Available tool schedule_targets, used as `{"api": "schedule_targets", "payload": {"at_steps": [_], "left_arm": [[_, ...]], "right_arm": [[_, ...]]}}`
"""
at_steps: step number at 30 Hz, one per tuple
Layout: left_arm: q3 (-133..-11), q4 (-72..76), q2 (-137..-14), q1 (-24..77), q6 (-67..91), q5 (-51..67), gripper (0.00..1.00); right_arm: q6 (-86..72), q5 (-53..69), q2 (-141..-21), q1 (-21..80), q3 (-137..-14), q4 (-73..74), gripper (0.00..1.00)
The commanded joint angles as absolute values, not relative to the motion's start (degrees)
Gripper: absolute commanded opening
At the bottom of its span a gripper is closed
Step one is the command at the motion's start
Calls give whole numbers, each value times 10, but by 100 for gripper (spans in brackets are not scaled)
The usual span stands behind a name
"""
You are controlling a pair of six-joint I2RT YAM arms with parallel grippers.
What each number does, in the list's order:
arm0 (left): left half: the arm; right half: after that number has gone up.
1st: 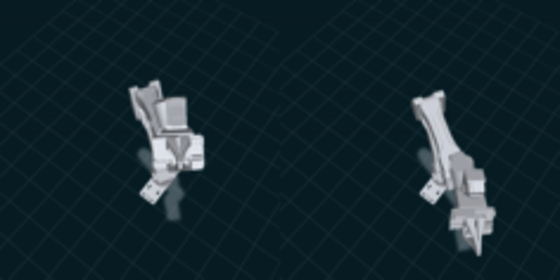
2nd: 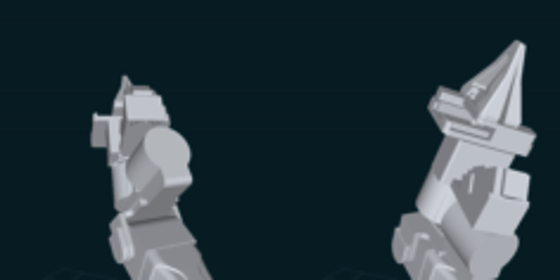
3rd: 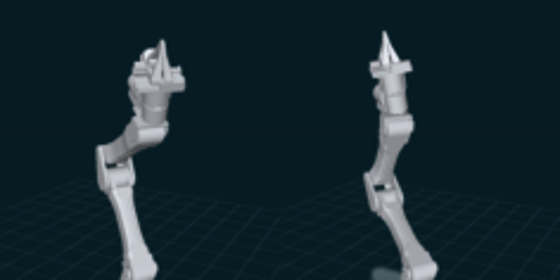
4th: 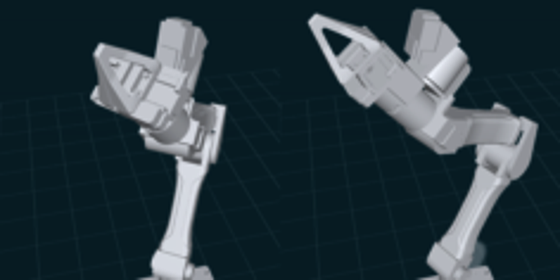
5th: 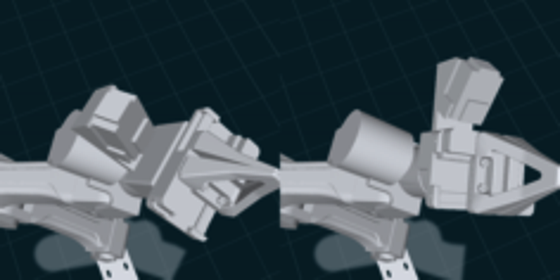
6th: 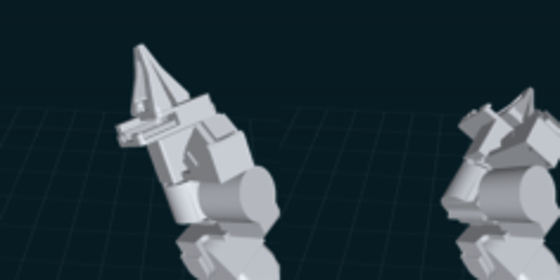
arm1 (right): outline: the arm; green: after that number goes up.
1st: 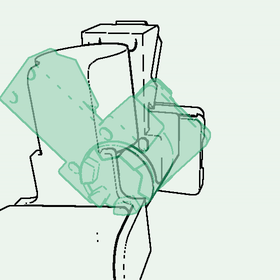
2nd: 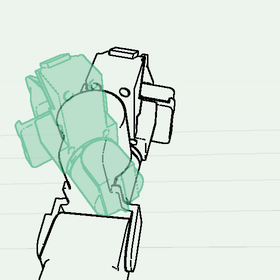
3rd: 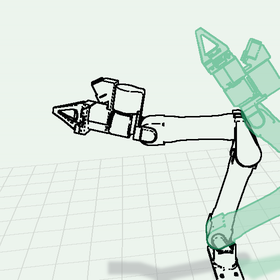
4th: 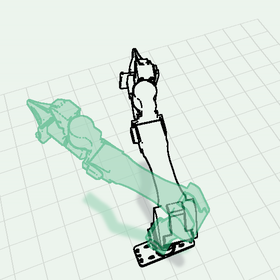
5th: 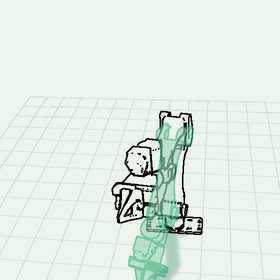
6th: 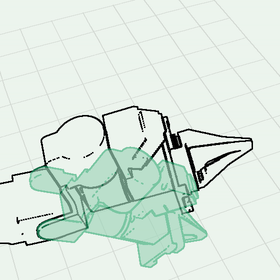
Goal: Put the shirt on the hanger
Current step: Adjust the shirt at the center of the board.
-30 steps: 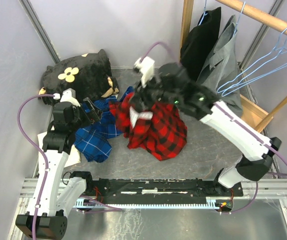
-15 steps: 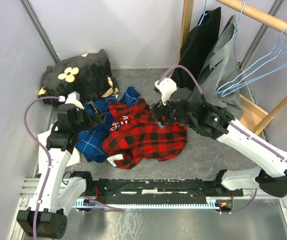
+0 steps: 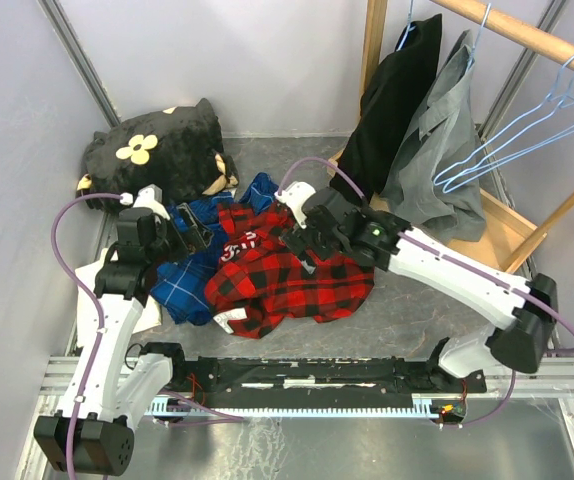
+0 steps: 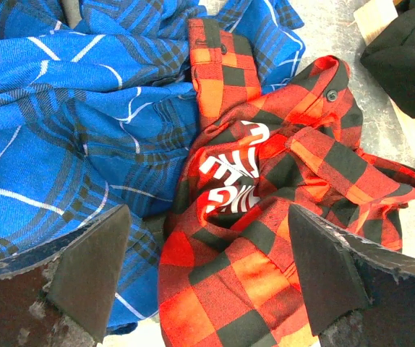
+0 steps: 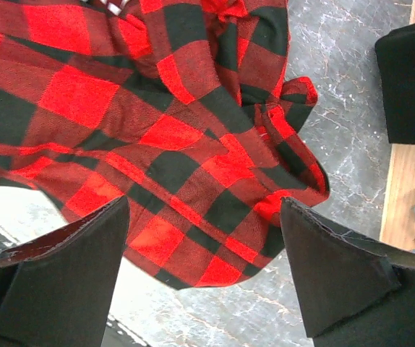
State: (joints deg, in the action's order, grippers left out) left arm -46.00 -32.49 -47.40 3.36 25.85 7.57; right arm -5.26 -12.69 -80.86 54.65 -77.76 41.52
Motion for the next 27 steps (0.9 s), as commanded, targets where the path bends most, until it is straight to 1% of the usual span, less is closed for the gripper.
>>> {"api": "schedule_targets", "payload": {"at_steps": [1,7,11,18,21,27], "left_arm": [[-471,-309,-452,34,247,73,95],[-471,-318,-453,34,246,71,95],[-469,-319,-453,34,242,75,95],[-465,-318,-455,34,236,81,95],[-461,-314,-456,34,238,83,95],[-452,-309,-450,34,238,81,94]], "right_arm": [[21,-126,-866,509,-833,404,93],[112,-1,-936,448,-911,453,94],[160,82,-985,430,-967,514,94],[201,213,-1033,414,-999,565,92],[206,219,-1052,412,-1004,569,91],[212,192,-1092,410,-1003,569,89]]}}
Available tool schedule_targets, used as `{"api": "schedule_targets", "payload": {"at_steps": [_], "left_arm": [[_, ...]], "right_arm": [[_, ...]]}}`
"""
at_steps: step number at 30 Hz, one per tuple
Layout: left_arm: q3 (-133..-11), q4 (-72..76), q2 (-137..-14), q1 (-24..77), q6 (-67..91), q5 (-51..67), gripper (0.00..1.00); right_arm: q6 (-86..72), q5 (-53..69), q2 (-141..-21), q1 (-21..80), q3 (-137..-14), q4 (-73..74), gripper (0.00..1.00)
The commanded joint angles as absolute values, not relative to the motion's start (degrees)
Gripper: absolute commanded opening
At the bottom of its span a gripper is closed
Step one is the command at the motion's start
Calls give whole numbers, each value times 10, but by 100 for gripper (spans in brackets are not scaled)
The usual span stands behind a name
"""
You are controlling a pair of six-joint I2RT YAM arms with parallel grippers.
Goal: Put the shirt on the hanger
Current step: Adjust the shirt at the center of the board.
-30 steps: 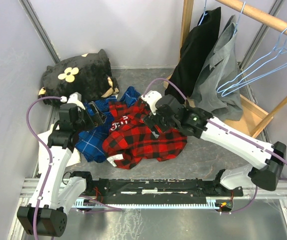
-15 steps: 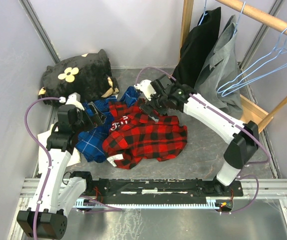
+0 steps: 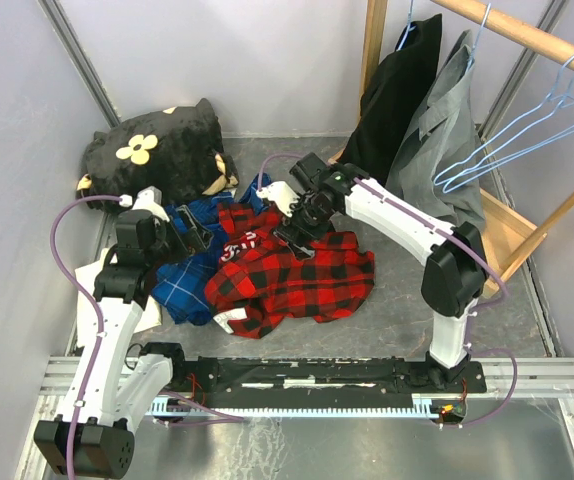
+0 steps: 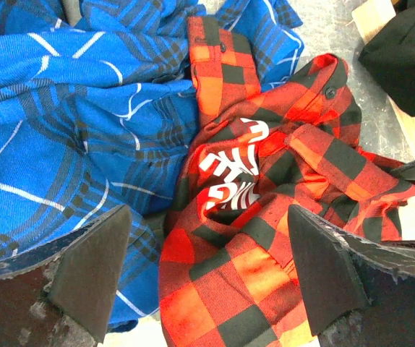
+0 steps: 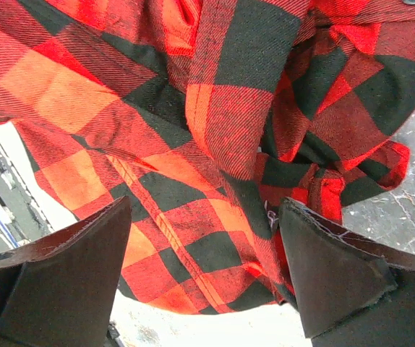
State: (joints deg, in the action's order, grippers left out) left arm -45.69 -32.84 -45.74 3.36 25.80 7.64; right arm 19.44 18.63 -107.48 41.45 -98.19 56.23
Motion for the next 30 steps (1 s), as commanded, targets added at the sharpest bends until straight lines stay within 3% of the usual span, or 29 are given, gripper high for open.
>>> {"api": "schedule_targets", "payload": {"at_steps": [1,3,5,9,12,13,25,30], "left_arm": [[-450,-307,-448,34,239,80,94],[-447,-304,-445,34,239,80,94],[-443,-300,-443,34,241,79,94],[-441,-297,-445,34,243,77,94],[-440,-294,-448,34,244,75,94],[-439,-293,-449,34,245,75,94],[-435,-290,-444,34,249,68,93],[-434,-288,-435,34,249,66,93]], "right_arm": [[212,187,-1096,409,-1001,568,89],[210,179,-1103,409,-999,566,86],[205,181,-1106,409,-998,566,75],[189,227,-1089,409,-987,569,39],[155,264,-1059,410,-980,561,5],[143,275,-1049,410,-981,557,0],[-59,290,-919,421,-1112,441,0],[-93,242,-901,441,-1177,405,0]]}}
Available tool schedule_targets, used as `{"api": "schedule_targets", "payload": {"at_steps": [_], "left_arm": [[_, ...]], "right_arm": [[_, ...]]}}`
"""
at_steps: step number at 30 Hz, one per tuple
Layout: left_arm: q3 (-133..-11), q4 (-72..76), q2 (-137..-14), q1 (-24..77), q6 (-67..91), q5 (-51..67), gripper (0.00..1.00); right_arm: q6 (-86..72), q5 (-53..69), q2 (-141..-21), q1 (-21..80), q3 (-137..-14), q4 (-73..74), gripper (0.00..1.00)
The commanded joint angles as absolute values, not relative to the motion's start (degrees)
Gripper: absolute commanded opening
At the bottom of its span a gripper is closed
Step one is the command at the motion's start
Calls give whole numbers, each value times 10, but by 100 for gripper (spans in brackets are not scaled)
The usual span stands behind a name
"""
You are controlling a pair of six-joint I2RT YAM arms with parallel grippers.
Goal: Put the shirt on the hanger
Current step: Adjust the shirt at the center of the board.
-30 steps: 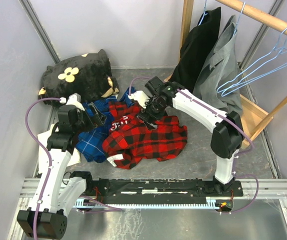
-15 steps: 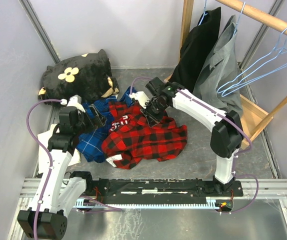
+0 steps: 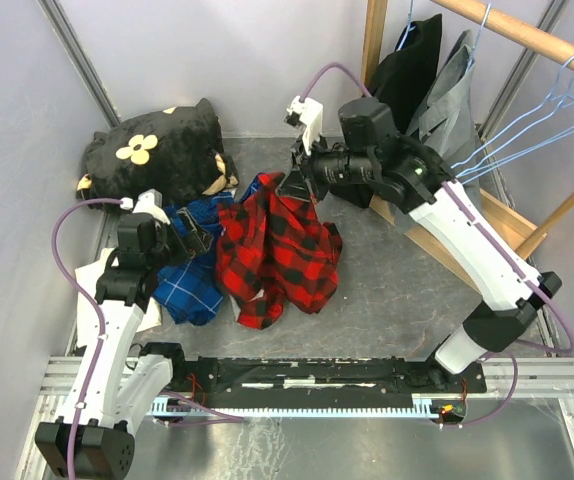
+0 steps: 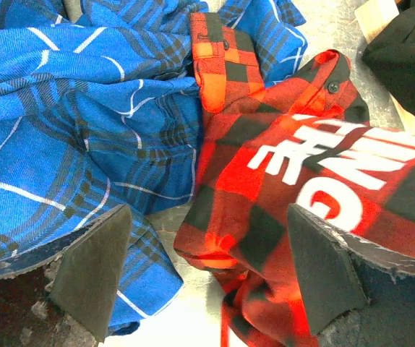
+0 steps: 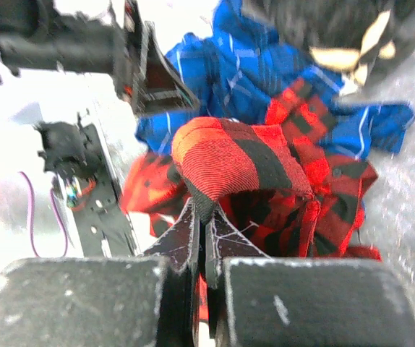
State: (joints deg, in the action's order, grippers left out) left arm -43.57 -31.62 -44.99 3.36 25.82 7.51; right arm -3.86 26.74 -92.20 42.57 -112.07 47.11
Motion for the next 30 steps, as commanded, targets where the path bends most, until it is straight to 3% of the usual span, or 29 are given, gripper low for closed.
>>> {"api": "schedule_targets", "payload": {"at_steps": [1,13,22,30], "left_arm": [[-434,-288,-434,34,249,66,93],[-439,-277,-392,34,242,78,93],[-465,-253,-353,34,226,97,93],[-464,-250,-353,34,232,97,93]], "right_arm": [[-98,229,-899,444,-1191,400,0],[-167,91,-898,448,-1322,293,0],[-121,-96,-830,448,-1305,234,0],[-98,-140,-834,448,-1349,242,0]]}}
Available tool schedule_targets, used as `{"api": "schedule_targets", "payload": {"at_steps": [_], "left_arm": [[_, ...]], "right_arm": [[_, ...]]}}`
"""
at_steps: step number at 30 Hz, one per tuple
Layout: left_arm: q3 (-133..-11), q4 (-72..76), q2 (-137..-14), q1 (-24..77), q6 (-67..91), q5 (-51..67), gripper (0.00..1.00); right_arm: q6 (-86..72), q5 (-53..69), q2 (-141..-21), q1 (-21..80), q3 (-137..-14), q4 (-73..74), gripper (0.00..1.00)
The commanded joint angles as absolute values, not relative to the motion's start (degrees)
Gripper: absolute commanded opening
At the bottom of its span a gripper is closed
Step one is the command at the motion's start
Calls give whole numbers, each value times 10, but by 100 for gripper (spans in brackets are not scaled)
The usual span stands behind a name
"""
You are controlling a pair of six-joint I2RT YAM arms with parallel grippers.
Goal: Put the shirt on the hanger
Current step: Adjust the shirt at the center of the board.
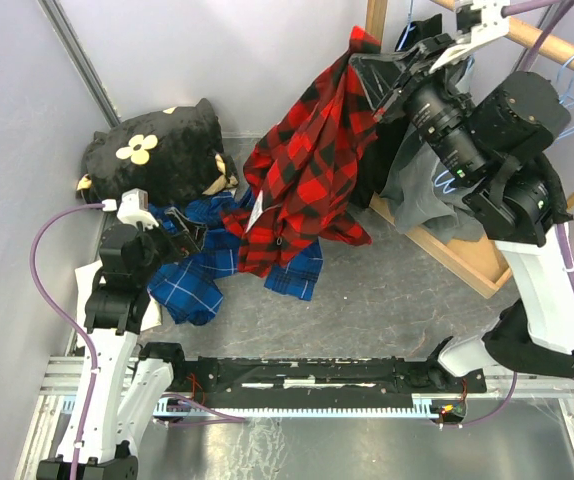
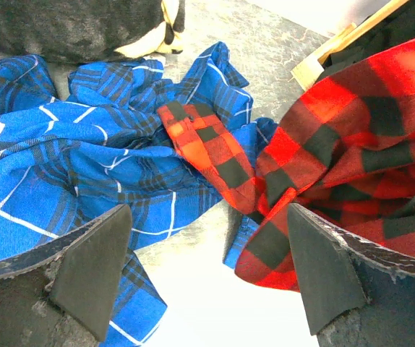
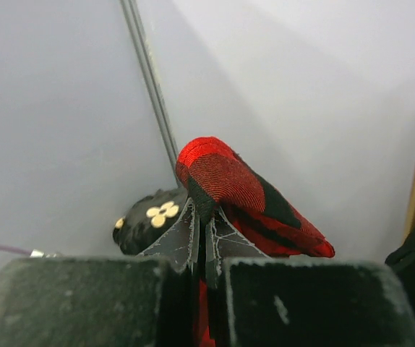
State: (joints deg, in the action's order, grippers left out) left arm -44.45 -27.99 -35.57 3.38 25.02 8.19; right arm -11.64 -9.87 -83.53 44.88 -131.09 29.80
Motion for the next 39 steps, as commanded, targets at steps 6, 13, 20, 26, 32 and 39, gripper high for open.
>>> {"api": "schedule_targets", "payload": {"at_steps": [6,13,20,26,32,39], "left_arm": [[-463,-258,-348,34,229,90,93],[-461,-263,-346,34,229,85,93],[-459,-267,-347,34,226,79,93],[-456,-268,-351,34,222,78,93],[-452,-264,-360,34,224,78,93],[-447,-258,-364,35,229,87,93]], "right_arm": [[-118,-132,-867,449,-1363,257,0],[-156,-123,-927,454,-1346,269,0],[-149,-163,-978,454,-1302,310,1],[-129,-164,-984,450,-1241,374,49],[-109,-127,-927,450,-1150,374,80],[-53,-95,-906,450,-1157,478,86]]}}
